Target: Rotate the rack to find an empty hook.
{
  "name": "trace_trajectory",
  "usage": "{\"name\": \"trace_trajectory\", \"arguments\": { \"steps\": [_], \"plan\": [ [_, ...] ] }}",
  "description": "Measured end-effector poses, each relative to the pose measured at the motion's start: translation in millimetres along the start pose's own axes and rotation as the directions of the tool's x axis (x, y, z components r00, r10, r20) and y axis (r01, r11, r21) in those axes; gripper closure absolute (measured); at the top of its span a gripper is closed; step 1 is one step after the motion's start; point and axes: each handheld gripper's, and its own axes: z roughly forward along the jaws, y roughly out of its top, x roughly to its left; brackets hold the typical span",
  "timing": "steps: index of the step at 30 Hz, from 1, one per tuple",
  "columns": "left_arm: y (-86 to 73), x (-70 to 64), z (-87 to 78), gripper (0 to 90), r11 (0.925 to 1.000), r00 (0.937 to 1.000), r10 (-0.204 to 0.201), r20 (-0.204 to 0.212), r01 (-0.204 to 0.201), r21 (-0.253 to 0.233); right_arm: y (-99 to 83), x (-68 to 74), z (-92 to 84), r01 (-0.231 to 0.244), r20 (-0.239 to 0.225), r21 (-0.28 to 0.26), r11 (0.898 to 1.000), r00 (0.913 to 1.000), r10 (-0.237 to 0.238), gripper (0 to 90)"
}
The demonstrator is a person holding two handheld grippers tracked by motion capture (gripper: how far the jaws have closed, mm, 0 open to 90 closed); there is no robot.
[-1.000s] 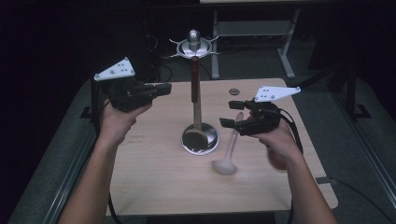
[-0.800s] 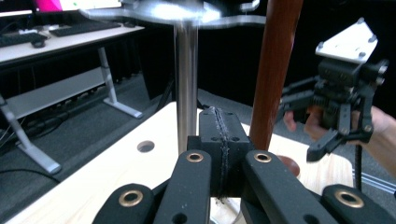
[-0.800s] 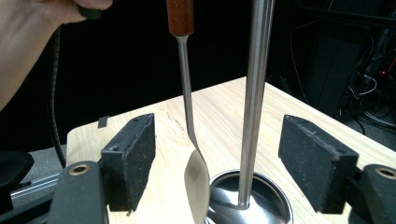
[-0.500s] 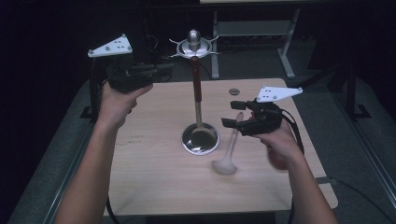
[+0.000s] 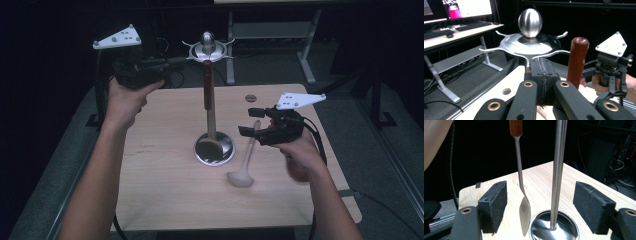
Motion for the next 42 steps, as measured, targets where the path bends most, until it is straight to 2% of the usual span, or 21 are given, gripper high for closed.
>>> {"name": "trace_trajectory", "arguments": {
  "steps": [21, 28, 33, 38, 42],
  "plan": [
    [6.2, 16.9, -1.2, 90.0, 0.9998, 0.9965, 0.013, -0.083, -0.012, 0.014, 0.3, -0.2, -0.7, -0.001, 0.001, 0.001, 1.000, 1.0000, 0.001, 26.6],
    [5.6, 24.6, 2.1, 90.0, 0.9998, 0.9951, 0.003, -0.099, -0.001, 0.019, 0.1, -0.3, 0.1, 0.000, 0.001, 0.001, 1.000, 1.0000, 0.000, 26.6],
    [9.4, 27.8, 7.5, 90.0, 0.9993, 0.9921, 0.013, -0.125, -0.008, 0.037, -0.4, -0.4, 1.5, -0.002, -0.001, 0.005, 1.000, 1.0000, 0.002, 26.5],
    [10.0, 29.6, 8.6, 90.0, 0.9993, 0.9920, 0.013, -0.125, -0.009, 0.037, -0.7, 0.1, 3.1, 0.001, -0.005, 0.007, 1.000, 1.0000, -0.001, 26.5],
    [8.5, 22.7, 3.3, 90.0, 0.9996, 0.9935, 0.012, -0.113, -0.009, 0.028, -1.0, -0.1, 3.1, 0.000, -0.005, 0.007, 1.000, 1.0000, 0.000, 26.4]
  ]
}}
